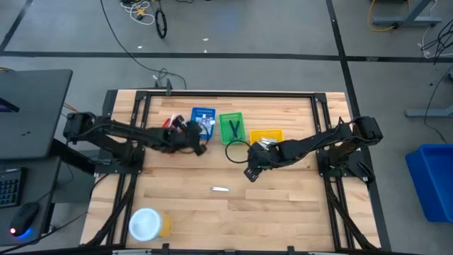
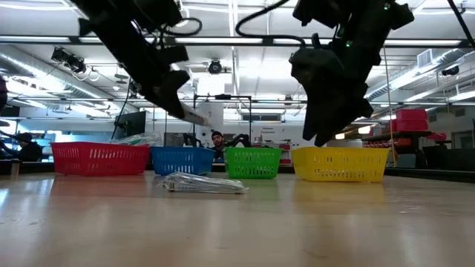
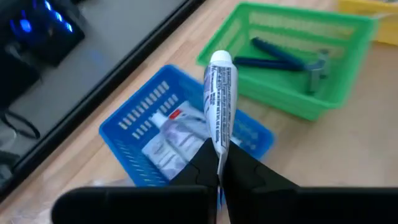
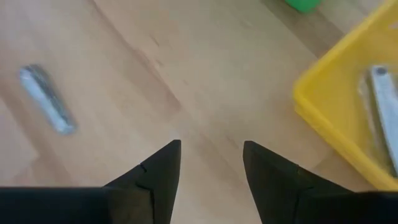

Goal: Pick & Place Travel size toiletries
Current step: Put the white toothpaste into the blue bin, then put the silver nail cutter into the yellow bin

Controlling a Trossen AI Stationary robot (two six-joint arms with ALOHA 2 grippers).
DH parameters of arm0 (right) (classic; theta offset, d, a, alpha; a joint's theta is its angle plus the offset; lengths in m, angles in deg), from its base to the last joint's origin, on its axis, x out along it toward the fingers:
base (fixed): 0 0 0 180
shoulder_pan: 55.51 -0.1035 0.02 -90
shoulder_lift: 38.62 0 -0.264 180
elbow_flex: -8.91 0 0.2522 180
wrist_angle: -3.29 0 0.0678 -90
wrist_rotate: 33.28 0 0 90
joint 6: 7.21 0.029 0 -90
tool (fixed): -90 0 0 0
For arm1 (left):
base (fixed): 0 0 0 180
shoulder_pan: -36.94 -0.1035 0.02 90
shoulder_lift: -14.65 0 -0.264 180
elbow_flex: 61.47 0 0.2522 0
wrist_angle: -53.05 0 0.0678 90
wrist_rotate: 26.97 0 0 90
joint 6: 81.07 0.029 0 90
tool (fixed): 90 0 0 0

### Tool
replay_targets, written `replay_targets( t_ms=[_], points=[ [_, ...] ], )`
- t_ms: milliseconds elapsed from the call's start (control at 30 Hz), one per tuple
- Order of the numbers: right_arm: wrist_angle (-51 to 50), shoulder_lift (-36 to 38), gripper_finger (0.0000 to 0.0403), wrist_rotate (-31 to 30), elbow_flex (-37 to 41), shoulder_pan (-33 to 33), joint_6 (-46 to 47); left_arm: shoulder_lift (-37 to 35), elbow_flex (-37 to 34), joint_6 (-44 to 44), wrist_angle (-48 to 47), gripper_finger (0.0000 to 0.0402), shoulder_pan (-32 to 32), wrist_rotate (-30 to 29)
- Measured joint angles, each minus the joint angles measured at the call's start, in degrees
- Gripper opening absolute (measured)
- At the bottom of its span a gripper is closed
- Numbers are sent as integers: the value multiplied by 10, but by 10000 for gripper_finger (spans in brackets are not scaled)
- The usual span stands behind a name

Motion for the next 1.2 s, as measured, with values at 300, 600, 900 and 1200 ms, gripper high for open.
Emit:
replay_targets(
  t_ms=[300, 600, 900, 1200],
  points=[
    [92, 0, 170, -71, 0, -24, -64, 0, -32, -10, 24, 14, -144, 82],
    [156, -3, 164, -90, 0, -28, -173, 0, -55, 33, 58, 22, -191, 146],
    [293, -27, 152, -80, 0, -28, -249, 0, -55, 59, 73, 23, -199, 167],
    [350, -85, 149, -58, 0, -28, -336, 0, -55, 66, 122, 80, -199, 224]
  ],
)
